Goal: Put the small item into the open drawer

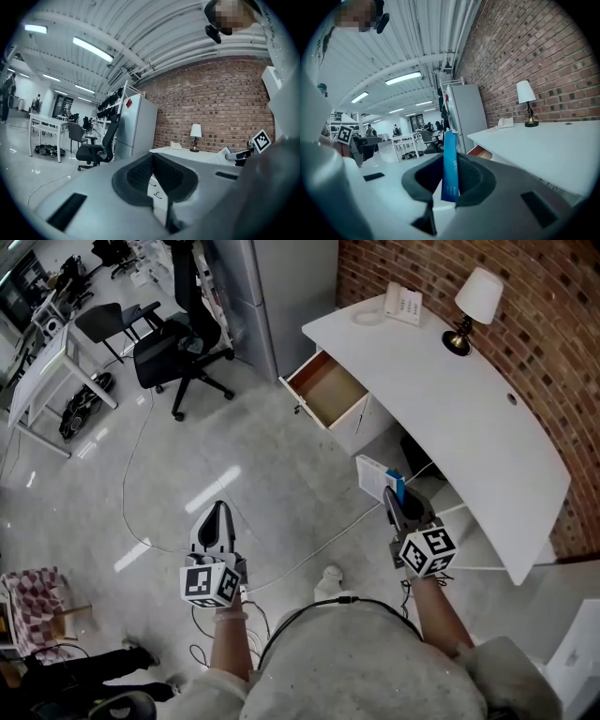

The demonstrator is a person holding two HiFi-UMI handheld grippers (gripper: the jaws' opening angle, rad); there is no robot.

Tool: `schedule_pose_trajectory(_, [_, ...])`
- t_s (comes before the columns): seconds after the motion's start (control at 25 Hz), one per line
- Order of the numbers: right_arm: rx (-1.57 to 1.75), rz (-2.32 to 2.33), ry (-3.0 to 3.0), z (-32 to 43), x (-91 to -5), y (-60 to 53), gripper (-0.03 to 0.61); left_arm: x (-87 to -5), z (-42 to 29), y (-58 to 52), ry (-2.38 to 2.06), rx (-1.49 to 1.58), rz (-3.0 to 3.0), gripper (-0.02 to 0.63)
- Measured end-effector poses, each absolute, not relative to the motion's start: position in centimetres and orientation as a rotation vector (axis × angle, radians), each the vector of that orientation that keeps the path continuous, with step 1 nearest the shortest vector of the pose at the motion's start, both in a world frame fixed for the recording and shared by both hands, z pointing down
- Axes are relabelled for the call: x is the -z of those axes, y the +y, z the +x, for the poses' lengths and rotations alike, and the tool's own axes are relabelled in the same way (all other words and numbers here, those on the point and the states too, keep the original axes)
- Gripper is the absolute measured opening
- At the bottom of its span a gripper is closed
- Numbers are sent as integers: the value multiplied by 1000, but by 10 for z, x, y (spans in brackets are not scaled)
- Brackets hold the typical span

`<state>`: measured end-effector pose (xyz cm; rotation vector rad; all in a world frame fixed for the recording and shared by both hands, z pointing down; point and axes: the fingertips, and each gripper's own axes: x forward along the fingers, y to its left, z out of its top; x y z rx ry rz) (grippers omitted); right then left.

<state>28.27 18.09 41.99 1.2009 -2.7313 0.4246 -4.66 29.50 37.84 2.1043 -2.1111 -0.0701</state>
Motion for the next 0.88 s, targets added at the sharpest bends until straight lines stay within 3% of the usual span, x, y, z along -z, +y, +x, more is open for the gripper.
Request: schedule_pose_trajectory(0.88, [-477, 1201, -2738, 283, -435, 105, 66, -372, -34, 202, -2053, 50, 2184, 5])
